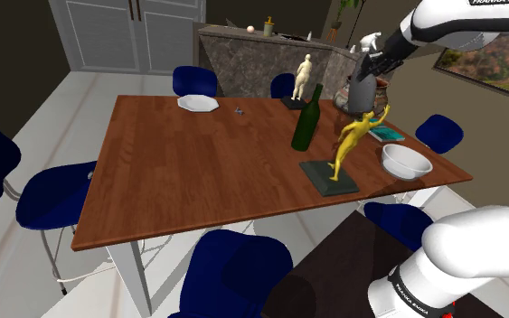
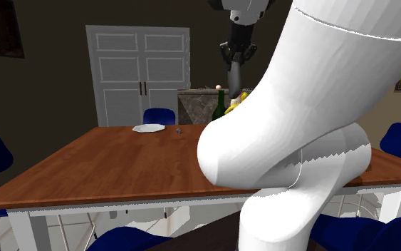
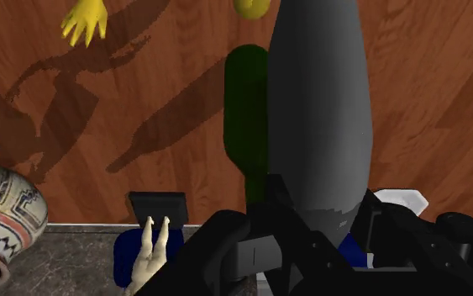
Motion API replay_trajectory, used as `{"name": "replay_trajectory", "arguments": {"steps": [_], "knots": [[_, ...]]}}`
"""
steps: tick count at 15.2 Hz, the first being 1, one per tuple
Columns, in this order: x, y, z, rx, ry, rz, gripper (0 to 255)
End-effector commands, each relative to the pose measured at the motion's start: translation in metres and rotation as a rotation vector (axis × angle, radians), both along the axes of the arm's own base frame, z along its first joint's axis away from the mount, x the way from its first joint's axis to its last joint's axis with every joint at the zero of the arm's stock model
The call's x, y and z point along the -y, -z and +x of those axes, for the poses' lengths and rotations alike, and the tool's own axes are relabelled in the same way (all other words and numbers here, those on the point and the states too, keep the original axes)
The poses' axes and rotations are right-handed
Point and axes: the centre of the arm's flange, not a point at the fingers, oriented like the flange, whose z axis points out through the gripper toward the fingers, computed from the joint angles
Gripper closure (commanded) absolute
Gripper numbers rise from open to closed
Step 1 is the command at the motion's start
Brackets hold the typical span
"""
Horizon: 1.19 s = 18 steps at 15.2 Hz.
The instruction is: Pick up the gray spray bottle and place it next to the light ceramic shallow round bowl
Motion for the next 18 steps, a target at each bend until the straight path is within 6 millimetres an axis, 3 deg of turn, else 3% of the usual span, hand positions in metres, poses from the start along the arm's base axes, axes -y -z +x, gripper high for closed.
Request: {"name": "replay_trajectory", "arguments": {"steps": [1,18], "knots": [[0.019,0.002,-0.021,-0.005,-0.001,0.002,255],[0.184,0.002,-0.173,-0.005,-0.001,0.002,255]]}}
